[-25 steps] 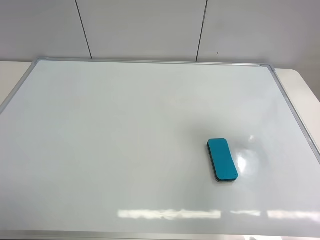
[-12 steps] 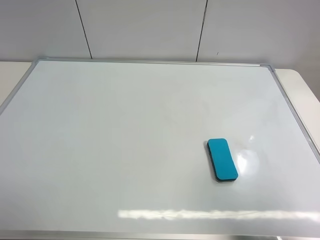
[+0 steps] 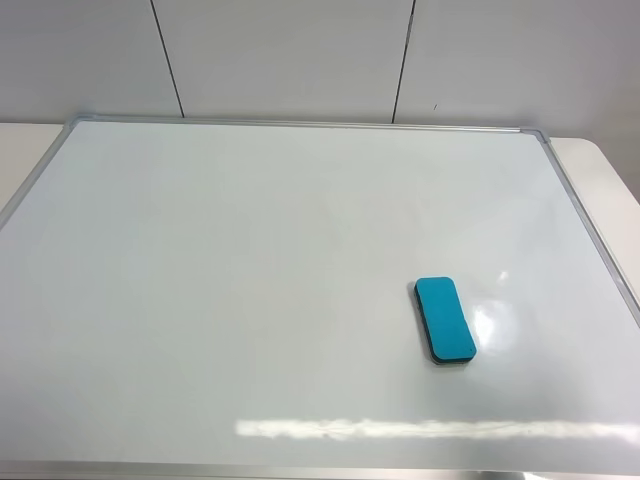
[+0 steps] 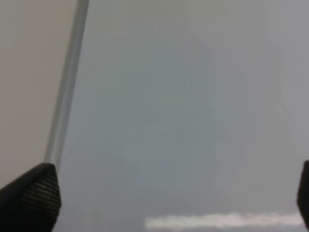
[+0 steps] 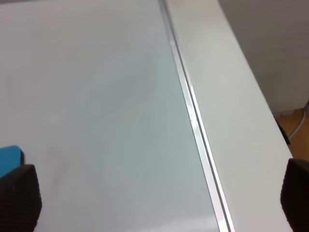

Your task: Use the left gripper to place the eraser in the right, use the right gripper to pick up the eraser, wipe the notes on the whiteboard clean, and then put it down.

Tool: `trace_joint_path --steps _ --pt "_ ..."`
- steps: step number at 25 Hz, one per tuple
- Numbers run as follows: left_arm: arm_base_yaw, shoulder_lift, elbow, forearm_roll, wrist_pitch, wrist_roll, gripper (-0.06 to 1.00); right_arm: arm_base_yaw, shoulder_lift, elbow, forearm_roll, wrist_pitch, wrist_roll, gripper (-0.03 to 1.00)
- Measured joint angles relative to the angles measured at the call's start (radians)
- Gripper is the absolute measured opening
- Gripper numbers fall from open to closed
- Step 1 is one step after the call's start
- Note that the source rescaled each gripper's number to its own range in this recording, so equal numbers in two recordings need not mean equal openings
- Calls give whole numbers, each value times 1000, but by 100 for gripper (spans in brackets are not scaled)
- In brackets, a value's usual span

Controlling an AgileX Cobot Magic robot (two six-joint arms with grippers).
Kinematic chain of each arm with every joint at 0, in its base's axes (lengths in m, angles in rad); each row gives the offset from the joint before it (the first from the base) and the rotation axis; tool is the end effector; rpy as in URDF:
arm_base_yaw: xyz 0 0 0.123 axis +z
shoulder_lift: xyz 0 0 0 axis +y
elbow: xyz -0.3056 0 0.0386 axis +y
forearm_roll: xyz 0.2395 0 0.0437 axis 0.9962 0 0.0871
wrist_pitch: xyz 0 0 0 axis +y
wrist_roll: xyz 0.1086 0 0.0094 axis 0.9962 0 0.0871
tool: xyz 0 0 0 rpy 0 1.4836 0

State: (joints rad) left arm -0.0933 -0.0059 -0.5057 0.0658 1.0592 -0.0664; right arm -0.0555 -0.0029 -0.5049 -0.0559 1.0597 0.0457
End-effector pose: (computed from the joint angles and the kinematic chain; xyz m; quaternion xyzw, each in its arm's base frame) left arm -0.0202 0.0082 0.2668 0.0100 0.8493 -0.0093 0.5278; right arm -0.0206 -0.0042 0.2665 0.0442 0.8494 -0.0305 0.5249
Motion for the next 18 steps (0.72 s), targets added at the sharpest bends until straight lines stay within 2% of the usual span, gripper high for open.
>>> trace_joint_path --steps 18 --pt "0 0 0 0 0 0 100 0 0 0 4 0 -15 100"
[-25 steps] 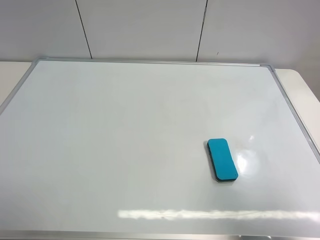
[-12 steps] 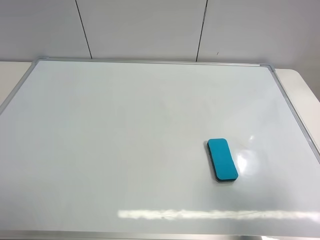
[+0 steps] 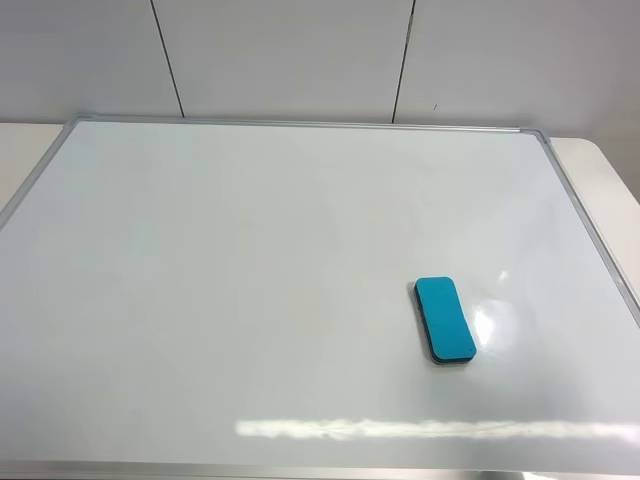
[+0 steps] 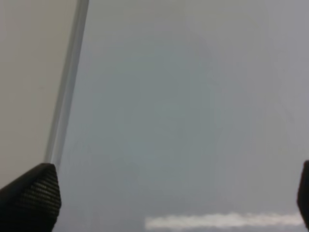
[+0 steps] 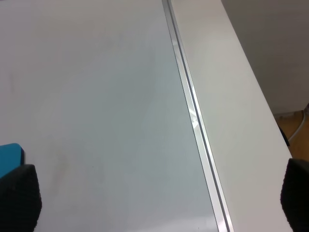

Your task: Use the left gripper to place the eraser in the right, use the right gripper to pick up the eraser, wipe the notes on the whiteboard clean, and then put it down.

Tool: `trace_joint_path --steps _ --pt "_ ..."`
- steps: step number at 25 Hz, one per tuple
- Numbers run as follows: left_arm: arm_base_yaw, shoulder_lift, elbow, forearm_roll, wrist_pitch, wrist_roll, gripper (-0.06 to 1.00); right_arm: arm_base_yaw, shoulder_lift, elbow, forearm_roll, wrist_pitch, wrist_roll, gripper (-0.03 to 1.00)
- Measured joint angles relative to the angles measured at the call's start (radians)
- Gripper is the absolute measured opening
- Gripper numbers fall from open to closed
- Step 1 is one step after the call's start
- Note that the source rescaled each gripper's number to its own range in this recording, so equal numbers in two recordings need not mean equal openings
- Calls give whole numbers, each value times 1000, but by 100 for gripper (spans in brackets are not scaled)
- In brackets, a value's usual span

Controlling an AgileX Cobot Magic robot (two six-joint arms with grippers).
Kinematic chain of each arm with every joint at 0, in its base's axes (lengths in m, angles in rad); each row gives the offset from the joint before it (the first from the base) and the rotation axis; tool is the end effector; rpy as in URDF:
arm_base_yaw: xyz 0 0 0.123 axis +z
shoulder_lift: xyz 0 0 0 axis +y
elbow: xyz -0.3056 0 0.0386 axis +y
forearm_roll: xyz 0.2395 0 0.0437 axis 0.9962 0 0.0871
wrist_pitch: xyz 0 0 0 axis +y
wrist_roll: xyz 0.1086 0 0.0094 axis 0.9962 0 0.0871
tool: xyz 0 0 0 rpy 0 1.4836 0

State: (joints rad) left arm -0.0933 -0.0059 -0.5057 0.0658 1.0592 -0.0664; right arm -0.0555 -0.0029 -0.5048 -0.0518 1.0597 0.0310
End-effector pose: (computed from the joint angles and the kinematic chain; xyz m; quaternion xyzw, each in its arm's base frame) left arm -0.0202 0.0082 0.2668 0.0100 0.8493 -0.0093 0.5278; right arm -0.0206 -0.0038 0.2665 0.0379 0.8498 -0.0323 0.5247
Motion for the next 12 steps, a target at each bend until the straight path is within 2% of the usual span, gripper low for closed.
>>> trace_joint_path --steps 12 --pt "0 0 0 0 0 0 100 0 0 0 0 0 0 100"
